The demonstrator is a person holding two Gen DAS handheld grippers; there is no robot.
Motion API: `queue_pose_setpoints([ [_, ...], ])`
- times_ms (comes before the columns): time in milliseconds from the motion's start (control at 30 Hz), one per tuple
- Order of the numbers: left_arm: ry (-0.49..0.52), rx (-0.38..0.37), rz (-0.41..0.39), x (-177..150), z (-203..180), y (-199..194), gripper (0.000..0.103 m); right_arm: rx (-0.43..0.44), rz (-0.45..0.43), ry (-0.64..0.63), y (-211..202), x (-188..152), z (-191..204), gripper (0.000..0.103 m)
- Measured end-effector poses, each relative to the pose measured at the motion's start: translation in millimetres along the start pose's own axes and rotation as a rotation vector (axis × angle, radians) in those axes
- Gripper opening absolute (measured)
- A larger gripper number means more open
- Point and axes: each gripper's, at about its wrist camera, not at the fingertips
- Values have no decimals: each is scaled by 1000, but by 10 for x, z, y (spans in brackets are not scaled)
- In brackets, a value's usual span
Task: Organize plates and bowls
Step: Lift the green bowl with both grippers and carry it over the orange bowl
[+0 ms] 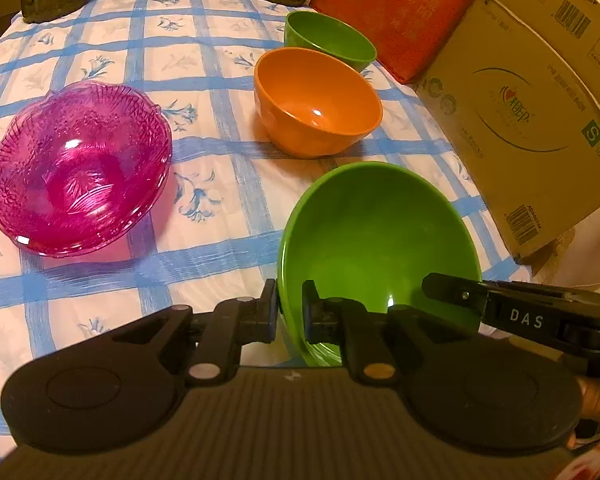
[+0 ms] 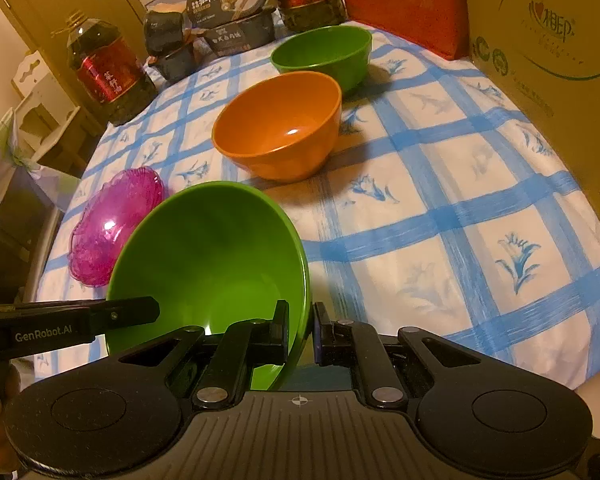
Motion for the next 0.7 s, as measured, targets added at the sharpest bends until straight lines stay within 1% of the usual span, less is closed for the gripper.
queue_pose_setpoints([
  [167,7,-7,-13,127,-22,-38,10,5,-8,14,-69,109,0,12],
  [333,30,-12,-35,419,-36,-109,10,24,-5,52,-130,327,9,12],
  [533,34,-11,-61,841,17,-113,10,35,-43,26,-189,738,141,12],
  [700,27,5,-76,1199,118,-25,10,41,-67,-2,-90,1131,267,12],
])
Point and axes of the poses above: each gripper's, at about its wrist camera, not at the fingertips, and y roughly the way its jaws point, z to its left, x to its top, and after that the axes turned 14 degrees about y, right-handed
